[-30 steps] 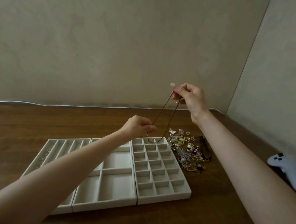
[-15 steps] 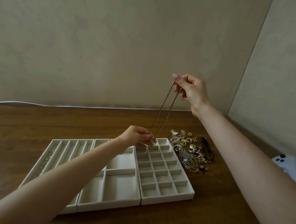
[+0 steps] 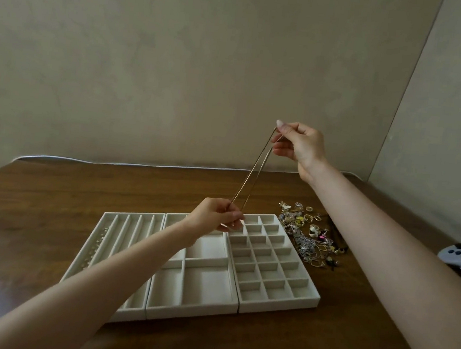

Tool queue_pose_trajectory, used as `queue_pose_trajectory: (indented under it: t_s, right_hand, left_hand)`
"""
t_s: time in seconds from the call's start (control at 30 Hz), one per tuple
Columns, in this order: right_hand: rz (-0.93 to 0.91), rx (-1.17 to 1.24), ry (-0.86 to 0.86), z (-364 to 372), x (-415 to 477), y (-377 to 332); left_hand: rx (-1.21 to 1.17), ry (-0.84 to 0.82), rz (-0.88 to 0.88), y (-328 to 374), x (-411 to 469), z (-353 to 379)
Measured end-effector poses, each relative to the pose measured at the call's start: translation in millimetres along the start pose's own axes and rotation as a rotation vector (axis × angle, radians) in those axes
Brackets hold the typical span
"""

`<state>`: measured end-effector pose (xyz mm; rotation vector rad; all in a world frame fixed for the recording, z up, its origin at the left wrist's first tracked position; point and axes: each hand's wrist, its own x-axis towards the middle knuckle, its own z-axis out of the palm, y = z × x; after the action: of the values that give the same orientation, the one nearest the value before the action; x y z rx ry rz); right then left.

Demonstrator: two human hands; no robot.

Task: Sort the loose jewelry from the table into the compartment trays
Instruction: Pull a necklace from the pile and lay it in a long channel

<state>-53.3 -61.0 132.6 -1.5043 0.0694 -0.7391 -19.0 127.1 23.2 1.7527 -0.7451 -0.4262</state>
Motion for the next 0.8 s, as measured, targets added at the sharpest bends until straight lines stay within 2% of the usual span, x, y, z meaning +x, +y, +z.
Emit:
queue_pose_trajectory:
  t_s: [0.17,0.33,0.53,0.67,0.8]
  right_hand:
    - [0.1,0.068,0.058,4.3,0.7,9.8]
    - [0.212,0.113,0.089,13.5,0.2,20.7]
    - [0.472,0.265,0.071,35.9,-5.0,39.0]
    - [0.568,0.323,0.043,62.7,-10.0,54.1]
    - [0.561,0.265,-0.009,103.0,-18.1,69.0]
  left_hand:
    - [0.003,0.13,0.01,-8.2,-17.3,-13.9]
    - [-0.125,0.276,0.023,-10.8,-37.3,-28.5]
    - [-0.282,0.44,0.109,-9.0,-68.3,-51.4]
    - [-0.165,0.515,0.19,-12.1,-94.8,-68.9]
    - [0.073,0.536,0.196,-20.1,-120.2,-86.1]
